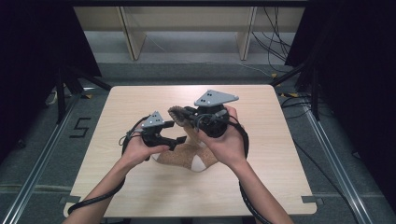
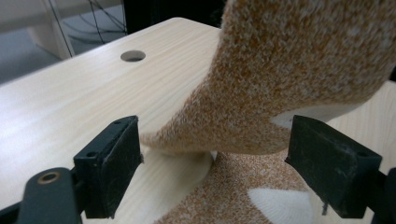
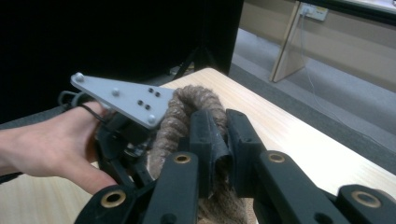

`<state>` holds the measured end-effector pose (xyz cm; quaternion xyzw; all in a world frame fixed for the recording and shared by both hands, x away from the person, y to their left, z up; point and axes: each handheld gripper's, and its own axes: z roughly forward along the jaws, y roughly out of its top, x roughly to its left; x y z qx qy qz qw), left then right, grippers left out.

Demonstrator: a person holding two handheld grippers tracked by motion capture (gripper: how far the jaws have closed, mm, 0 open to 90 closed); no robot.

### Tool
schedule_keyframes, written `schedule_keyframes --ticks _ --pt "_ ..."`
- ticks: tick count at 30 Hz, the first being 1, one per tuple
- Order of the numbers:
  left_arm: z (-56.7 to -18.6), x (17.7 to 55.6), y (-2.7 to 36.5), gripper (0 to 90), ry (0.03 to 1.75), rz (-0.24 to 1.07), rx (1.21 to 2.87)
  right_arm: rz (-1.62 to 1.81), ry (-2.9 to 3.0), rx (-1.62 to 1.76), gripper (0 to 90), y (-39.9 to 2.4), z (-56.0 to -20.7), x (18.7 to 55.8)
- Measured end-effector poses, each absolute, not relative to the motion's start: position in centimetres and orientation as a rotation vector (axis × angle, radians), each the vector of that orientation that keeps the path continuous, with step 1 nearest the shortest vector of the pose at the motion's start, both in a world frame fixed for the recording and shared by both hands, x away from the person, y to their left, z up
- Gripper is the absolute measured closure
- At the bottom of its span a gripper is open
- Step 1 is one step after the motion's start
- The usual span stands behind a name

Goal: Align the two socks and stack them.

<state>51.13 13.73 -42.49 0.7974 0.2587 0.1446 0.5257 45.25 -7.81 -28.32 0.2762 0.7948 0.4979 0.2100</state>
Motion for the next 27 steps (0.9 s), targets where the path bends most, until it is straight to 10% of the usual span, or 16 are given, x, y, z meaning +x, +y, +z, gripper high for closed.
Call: schedule_keyframes --ticks 11,27 --pt "-43.8 51.9 12.6 22.6 0.45 0.317 1.933 1.399 2.244 0.784 82.4 -7.4 -28.7 45.2" --pt "-46.7 51.3 12.0 78.2 0.478 0.221 1.95 1.42 2.203 0.82 82.8 -8.4 -28.7 45.3"
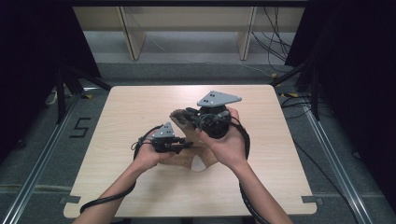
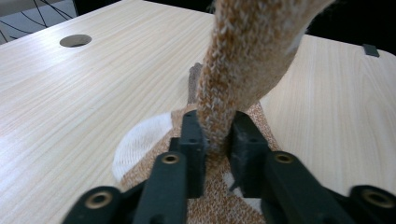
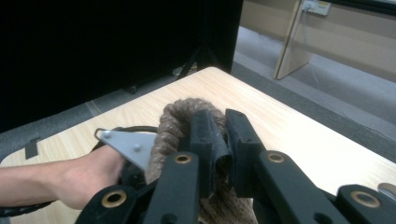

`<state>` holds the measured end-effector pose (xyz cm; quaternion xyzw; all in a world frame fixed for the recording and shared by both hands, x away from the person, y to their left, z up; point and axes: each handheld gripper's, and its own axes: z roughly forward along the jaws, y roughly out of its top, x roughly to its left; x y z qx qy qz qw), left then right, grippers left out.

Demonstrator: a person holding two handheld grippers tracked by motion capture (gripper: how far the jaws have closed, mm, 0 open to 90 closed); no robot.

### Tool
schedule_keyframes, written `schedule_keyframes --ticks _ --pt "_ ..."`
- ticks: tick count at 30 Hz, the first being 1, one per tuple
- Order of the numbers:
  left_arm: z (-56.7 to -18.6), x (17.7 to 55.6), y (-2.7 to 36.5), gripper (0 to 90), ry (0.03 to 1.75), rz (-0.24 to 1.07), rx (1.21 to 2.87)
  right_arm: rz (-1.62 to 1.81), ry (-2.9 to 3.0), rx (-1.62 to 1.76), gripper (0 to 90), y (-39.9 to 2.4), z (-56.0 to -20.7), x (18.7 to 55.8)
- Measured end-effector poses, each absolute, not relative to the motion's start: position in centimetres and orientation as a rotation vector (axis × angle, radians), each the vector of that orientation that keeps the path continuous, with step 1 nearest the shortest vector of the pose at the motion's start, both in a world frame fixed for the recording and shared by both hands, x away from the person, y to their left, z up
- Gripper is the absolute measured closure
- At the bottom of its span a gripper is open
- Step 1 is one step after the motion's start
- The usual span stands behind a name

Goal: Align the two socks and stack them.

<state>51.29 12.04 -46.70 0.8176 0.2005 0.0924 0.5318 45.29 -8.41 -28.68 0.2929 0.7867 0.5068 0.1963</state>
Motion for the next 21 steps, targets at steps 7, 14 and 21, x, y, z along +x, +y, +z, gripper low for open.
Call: schedule_keyframes --ticks 7,14,21 --pt "-44.9 50.8 13.8 82.0 0.516 0.2 1.942 1.441 2.139 0.9 82.8 -10.2 -28.2 45.7" --pt "-41.2 50.3 16.1 82.1 0.556 0.255 1.973 1.421 2.062 0.919 82.7 -11.9 -27.7 46.1" --pt "-37.5 49.0 18.0 82.1 0.578 0.332 2.052 1.417 2.057 0.944 82.7 -12.3 -28.3 45.9"
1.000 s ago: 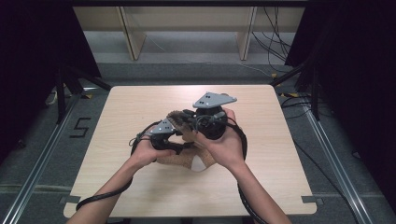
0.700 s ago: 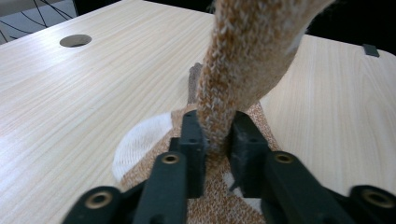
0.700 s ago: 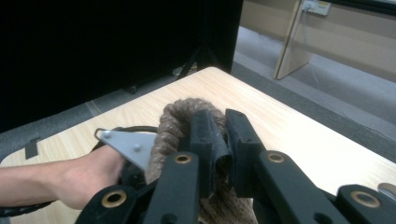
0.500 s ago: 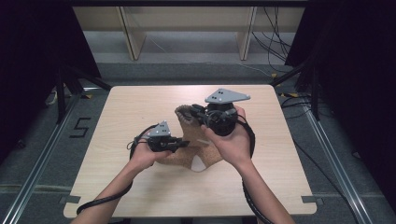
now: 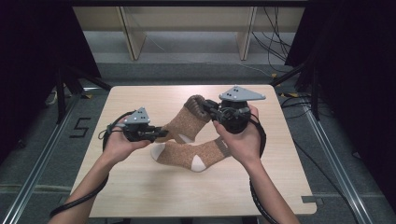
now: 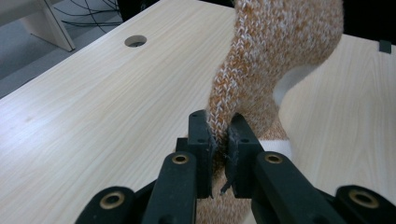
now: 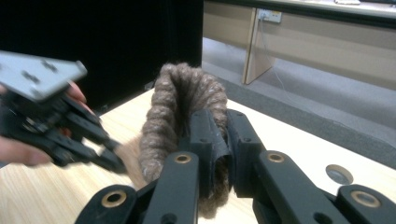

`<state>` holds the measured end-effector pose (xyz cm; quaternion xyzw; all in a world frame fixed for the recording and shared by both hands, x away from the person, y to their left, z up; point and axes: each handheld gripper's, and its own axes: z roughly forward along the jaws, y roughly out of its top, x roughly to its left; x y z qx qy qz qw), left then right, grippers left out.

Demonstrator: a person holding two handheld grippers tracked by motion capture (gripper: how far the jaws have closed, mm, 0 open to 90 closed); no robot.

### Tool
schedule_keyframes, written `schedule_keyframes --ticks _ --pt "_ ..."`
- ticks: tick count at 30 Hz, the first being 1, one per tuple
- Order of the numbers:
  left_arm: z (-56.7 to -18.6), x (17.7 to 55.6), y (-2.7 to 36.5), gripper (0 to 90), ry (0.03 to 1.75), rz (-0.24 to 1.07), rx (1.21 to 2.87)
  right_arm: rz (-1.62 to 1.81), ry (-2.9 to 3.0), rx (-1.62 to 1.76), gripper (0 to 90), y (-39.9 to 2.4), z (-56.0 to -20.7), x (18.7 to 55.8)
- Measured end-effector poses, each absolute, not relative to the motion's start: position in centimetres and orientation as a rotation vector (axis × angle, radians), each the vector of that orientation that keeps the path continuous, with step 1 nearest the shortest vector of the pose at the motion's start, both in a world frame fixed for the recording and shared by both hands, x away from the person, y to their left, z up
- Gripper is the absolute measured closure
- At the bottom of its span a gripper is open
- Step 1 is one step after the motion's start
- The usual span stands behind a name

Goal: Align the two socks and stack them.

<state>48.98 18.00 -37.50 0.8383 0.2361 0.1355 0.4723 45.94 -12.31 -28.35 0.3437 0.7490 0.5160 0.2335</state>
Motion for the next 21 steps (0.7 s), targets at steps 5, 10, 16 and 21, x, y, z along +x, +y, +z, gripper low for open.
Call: schedule_keyframes --ticks 5,10,16,21 --pt "-37.3 48.2 18.4 82.0 0.57 0.292 2.153 1.399 2.101 0.97 82.7 -12.4 -29.6 45.7" --pt "-39.2 48.9 17.6 81.4 0.595 0.195 2.229 1.385 2.156 1.034 82.7 -13.4 -32.3 45.6" --pt "-41.6 51.0 15.1 81.1 0.613 0.132 2.26 1.329 2.163 1.182 82.7 -15.6 -35.9 46.0" --pt "-42.6 52.9 12.3 79.7 0.618 0.168 2.291 1.263 2.151 1.294 82.6 -17.6 -38.5 46.7"
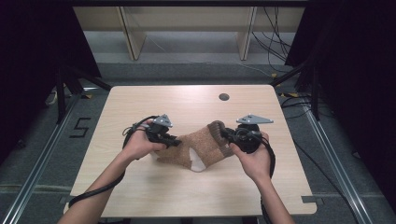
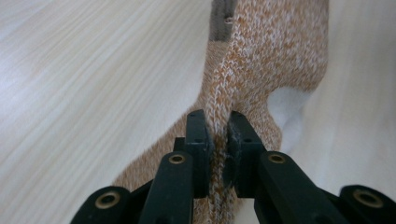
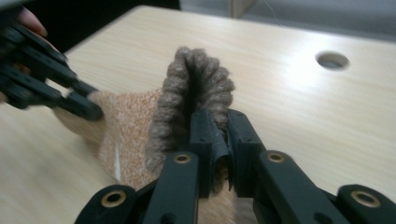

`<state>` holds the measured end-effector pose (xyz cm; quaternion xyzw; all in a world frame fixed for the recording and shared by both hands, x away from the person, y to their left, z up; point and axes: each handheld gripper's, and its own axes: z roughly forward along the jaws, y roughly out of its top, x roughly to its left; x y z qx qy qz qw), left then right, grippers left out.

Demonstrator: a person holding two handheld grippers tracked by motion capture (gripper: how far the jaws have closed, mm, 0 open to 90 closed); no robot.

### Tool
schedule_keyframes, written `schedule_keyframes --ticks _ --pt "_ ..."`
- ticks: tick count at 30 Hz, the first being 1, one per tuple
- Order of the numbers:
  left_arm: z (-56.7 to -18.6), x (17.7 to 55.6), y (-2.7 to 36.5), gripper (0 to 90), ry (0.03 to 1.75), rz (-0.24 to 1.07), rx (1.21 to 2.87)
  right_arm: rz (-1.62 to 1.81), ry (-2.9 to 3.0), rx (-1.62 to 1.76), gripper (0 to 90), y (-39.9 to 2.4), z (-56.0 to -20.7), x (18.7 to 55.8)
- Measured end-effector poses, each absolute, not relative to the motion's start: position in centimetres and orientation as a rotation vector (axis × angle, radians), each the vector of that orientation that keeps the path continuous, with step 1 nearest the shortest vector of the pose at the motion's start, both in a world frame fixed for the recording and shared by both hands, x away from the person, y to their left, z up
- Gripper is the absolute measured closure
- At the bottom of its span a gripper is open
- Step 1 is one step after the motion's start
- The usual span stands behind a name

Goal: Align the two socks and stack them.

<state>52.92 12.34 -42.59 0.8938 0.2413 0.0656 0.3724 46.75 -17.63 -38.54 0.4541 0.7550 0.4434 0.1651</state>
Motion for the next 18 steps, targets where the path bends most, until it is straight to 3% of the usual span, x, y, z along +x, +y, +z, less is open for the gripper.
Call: schedule_keyframes --ticks 9,11,14,18 --pt "-45.5 55.5 9.2 72.1 0.663 0.279 2.35 1.168 2.158 1.451 81.9 -20.1 -42.8 48.3" --pt "-46.3 55.9 8.8 64.4 0.699 0.3 2.334 1.16 2.151 1.502 80.2 -20.3 -43.6 48.8" --pt "-46.6 56.2 9.0 45.8 0.755 0.298 2.241 1.121 2.156 1.56 73.7 -20.7 -44.8 49.4" --pt "-45.7 55.9 10.3 35.8 0.769 0.31 2.185 1.114 2.108 1.573 66.3 -21.2 -44.9 49.7"
